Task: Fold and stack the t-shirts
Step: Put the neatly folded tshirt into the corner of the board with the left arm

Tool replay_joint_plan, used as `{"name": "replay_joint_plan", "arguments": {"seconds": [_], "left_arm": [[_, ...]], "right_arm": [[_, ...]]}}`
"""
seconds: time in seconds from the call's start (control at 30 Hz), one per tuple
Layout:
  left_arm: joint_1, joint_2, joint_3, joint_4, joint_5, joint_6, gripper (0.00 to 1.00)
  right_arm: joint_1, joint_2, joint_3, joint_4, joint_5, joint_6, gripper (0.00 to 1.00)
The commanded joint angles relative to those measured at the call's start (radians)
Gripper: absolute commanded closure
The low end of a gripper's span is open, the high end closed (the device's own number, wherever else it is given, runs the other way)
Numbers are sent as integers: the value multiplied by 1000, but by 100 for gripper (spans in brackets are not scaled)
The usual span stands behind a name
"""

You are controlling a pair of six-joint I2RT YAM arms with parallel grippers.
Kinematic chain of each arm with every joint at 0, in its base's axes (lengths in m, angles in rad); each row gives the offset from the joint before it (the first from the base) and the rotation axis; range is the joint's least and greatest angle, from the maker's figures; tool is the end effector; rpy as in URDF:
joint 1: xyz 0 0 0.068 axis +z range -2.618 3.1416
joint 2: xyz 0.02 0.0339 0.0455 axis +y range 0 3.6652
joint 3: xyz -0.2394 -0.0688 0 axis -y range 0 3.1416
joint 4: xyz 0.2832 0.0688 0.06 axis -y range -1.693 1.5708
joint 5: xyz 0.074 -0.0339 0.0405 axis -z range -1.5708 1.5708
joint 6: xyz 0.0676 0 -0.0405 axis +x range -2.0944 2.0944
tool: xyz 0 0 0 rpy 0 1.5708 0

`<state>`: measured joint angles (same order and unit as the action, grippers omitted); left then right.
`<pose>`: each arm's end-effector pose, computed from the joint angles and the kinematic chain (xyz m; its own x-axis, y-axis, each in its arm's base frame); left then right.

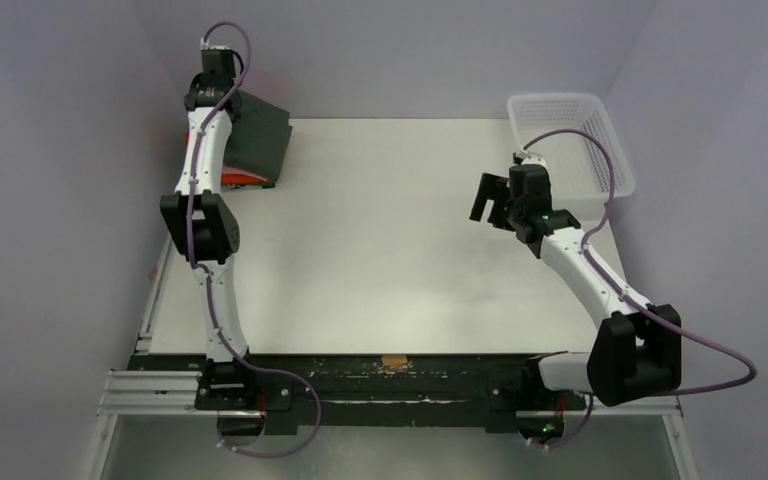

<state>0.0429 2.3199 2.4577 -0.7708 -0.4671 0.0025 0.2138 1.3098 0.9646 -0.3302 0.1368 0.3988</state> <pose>0.5618 0.0546 0.3077 -0.5920 -0.0232 -0.8056 -0.3995 0.8765 0.2684 0.3489 0.0663 0.2173 -0.6043 0.2625 -0.7523 0.1394 0.9645 0.2245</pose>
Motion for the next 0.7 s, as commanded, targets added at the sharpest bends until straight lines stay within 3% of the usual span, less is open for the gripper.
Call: {"name": "replay_joint_plan", "arguments": {"seconds": [0.0, 0.2, 0.5, 0.63, 0.67], "left_arm": [[53, 44, 49, 33, 61, -86, 100], [111, 55, 23, 42, 96, -125, 100], [144, 97, 17, 94, 45, -47, 100], [158, 113, 34, 110, 12, -19, 92], [159, 113, 34, 120, -3, -8, 79]], "right_arm": [[-2, 12, 52, 3, 12, -9, 7], [-2, 59, 82, -12, 17, -9, 7], [-3, 113, 116, -38, 29, -12, 7], [-2, 140, 133, -47, 29, -15, 7], [-3, 149, 136, -50, 30, -14, 7]]}}
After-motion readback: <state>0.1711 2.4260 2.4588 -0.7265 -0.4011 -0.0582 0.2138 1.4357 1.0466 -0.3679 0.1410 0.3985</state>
